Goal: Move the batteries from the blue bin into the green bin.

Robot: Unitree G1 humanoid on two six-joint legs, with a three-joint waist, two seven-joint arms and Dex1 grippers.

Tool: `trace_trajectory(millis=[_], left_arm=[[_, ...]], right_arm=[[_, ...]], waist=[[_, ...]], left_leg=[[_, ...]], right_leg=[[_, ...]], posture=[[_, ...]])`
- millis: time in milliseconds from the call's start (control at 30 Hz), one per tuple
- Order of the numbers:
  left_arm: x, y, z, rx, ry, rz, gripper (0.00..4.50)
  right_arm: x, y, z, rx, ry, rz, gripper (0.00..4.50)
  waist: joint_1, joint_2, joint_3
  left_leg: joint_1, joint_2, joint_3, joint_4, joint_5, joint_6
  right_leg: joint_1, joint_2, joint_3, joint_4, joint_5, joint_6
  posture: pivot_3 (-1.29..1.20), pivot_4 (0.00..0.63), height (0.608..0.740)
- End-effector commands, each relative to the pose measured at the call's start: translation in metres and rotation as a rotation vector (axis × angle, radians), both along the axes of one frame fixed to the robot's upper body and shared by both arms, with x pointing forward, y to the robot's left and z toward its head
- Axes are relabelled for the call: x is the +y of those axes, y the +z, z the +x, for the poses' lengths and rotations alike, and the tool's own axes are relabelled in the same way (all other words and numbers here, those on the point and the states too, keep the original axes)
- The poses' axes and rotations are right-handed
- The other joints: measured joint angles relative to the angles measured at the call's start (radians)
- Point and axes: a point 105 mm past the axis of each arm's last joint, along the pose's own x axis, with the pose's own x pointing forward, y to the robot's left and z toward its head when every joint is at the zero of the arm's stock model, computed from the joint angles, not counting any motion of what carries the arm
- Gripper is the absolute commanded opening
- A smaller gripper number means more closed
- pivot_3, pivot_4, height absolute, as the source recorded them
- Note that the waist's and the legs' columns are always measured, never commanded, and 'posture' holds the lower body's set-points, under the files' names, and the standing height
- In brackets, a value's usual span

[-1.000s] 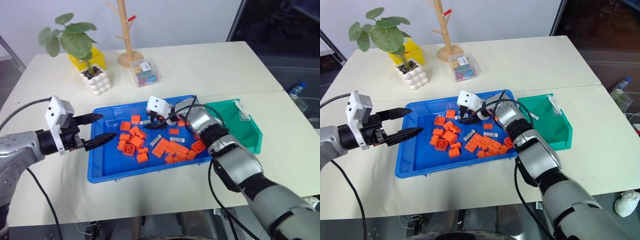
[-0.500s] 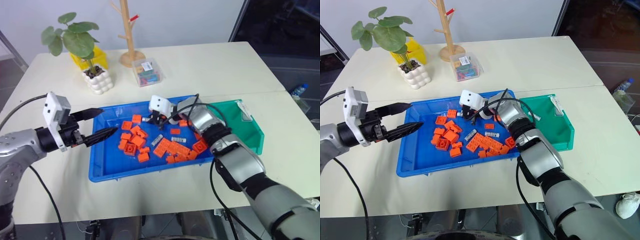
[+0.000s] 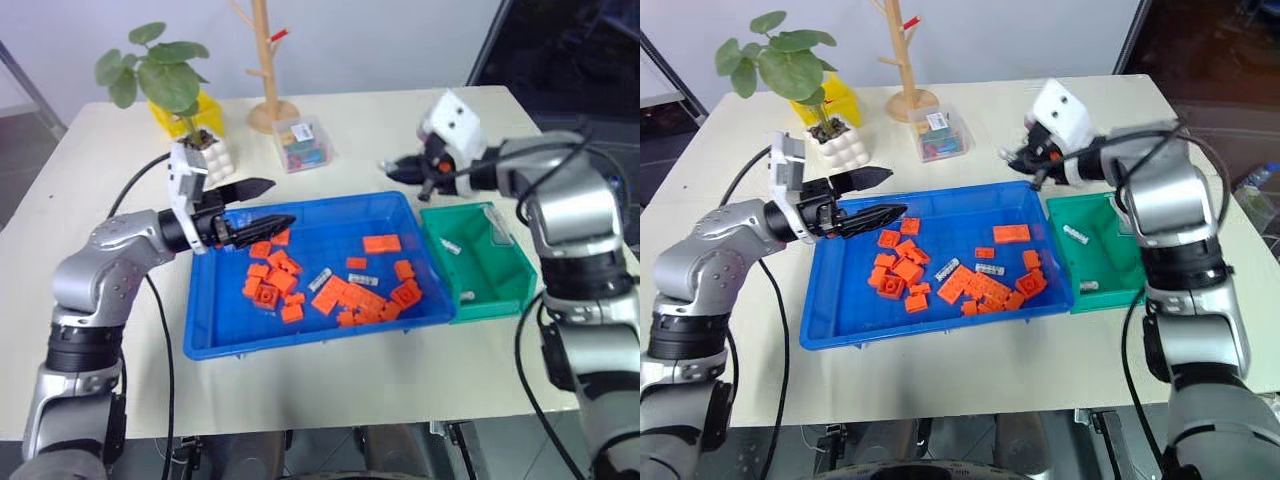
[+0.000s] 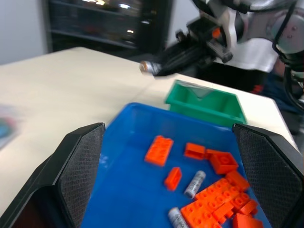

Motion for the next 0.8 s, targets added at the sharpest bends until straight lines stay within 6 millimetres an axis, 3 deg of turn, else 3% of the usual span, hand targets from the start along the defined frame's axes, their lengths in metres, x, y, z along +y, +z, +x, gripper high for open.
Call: trace_trajectory(millis=[33,267,467,600,767,800], left_arm=[[-0.012,0.006,0.004,-0.049,-0.074,0.021,4.5],[-0.023,0.0,0.011,-0.045,-0.142,0.056,4.5],[-0.024,-0.003,0.013,-0.042,-0.157,0.07,4.5],[-0.022,-0.003,0.013,-0.043,-0.153,0.078,4.5],[-0.016,-0.002,0.012,-0.043,-0.137,0.088,4.5],[-0.015,-0.002,0.012,-0.043,-0.134,0.089,4.5]], right_arm=[[-0.022,0.016,-0.024,-0.053,-0.087,0.005,0.08],[-0.065,-0.005,-0.051,-0.001,-0.269,-0.024,0.08],[-0.086,-0.025,-0.056,0.029,-0.357,-0.051,0.08],[-0.106,-0.04,-0.056,0.036,-0.406,-0.109,1.91],[-0.105,-0.037,-0.05,0.012,-0.403,-0.114,4.48],[-0.103,-0.035,-0.048,0.001,-0.392,-0.127,4.48]], waist=[[0.003,0.0,0.0],[0.005,0.0,0.0],[0.008,0.0,0.0],[0.01,0.0,0.0],[0.007,0.0,0.0],[0.007,0.0,0.0]], left_leg=[[-0.001,0.0,0.0,0.0,0.0,0.0],[-0.001,0.0,0.001,0.002,-0.001,0.001],[-0.001,0.0,0.001,0.003,-0.001,0.001],[-0.002,0.0,0.001,0.003,-0.001,0.001],[-0.001,0.0,0.001,0.003,-0.001,0.001],[-0.001,0.0,0.001,0.003,-0.001,0.001]], right_leg=[[0.0,0.0,0.0,0.0,0.0,0.0],[0.0,0.0,0.0,0.0,0.0,0.001],[0.0,-0.001,0.0,0.0,0.0,0.001],[0.0,-0.001,0.0,0.0,-0.001,0.001],[0.0,-0.001,0.0,0.0,-0.001,0.002],[0.0,-0.001,0.0,0.0,-0.001,0.002]], posture=[[0.0,0.15,0.74],[0.0,0.15,0.74],[0.0,0.15,0.74],[0.0,0.15,0.74],[0.0,0.15,0.74],[0.0,0.15,0.74]])
